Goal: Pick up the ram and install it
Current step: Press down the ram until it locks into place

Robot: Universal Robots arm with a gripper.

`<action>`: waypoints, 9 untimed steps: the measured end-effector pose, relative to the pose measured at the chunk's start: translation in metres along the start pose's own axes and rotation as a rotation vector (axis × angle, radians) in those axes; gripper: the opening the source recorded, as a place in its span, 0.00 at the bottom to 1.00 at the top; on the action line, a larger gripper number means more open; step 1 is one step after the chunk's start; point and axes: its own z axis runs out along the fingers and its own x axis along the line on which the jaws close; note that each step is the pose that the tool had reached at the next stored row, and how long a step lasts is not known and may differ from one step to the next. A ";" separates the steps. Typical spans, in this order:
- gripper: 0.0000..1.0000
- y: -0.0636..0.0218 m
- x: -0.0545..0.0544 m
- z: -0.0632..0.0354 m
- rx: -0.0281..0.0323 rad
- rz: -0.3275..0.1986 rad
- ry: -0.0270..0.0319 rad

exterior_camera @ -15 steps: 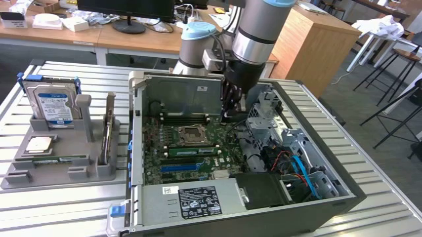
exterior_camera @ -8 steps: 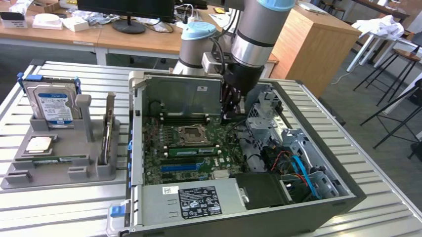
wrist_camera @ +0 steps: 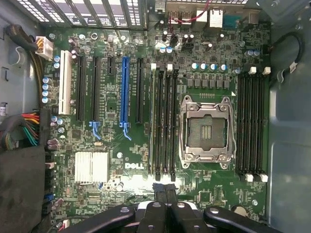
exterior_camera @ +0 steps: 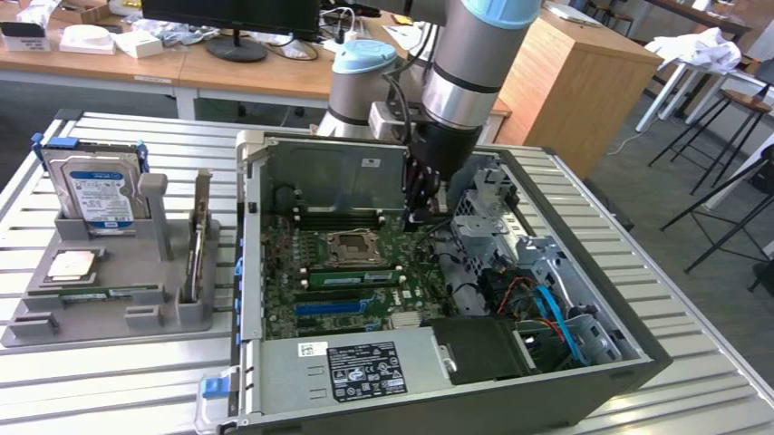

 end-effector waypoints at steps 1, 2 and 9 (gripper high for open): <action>0.10 0.0000 0.000 0.0009 0.0001 0.000 0.0000; 0.10 0.0000 0.000 0.0018 0.0002 0.000 -0.0001; 0.10 -0.0002 0.000 0.0078 0.0009 0.000 -0.0002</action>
